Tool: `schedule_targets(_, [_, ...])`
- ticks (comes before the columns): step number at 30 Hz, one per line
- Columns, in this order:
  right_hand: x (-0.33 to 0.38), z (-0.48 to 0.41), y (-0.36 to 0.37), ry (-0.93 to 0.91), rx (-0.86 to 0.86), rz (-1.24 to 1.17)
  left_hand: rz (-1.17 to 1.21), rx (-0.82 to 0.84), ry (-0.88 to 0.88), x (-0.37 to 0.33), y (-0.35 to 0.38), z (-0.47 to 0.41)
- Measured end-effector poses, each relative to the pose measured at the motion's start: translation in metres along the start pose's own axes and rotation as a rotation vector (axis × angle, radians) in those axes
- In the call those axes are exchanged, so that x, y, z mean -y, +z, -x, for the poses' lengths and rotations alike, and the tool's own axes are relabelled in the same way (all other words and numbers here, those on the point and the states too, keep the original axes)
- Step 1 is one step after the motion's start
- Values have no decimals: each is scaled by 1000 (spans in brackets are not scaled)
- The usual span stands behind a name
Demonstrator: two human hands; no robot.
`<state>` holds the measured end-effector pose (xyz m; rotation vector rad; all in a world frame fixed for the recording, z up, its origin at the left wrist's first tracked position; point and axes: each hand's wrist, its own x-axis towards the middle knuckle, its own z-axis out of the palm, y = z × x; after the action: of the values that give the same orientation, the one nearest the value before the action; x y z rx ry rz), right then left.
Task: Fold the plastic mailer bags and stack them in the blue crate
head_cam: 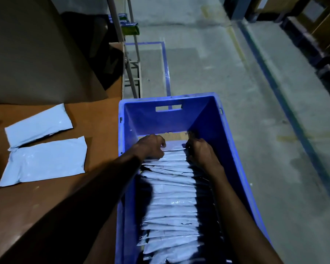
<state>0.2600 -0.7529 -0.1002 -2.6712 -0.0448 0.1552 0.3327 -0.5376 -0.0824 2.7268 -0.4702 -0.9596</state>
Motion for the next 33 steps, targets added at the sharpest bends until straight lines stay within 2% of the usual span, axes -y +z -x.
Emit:
schedule_targets(3, [1,2,0,-2,45,14,85,116,-15,-3,-1,2])
schedule_targets(7, [2,-1,-4,2,145,38,90,165,-23,-2,-1,2])
schedule_targets(12, [8,-4,-1,-18,180,131,-3,158,-25,-4,6,6])
schedule_targets(20, [14,-3,-6,34,285,217,-40,49,28,-8,0,6])
schedule_targets(25, [8,6,-2,87,343,177,-34,194,3,-9,1,8])
schedule_targets(29, [16,11,-5,27,256,249,-40,161,16,-13,-2,12])
schedule_targets(33, [29,17,0,-16,198,180,-109,115,28,-15,-4,19])
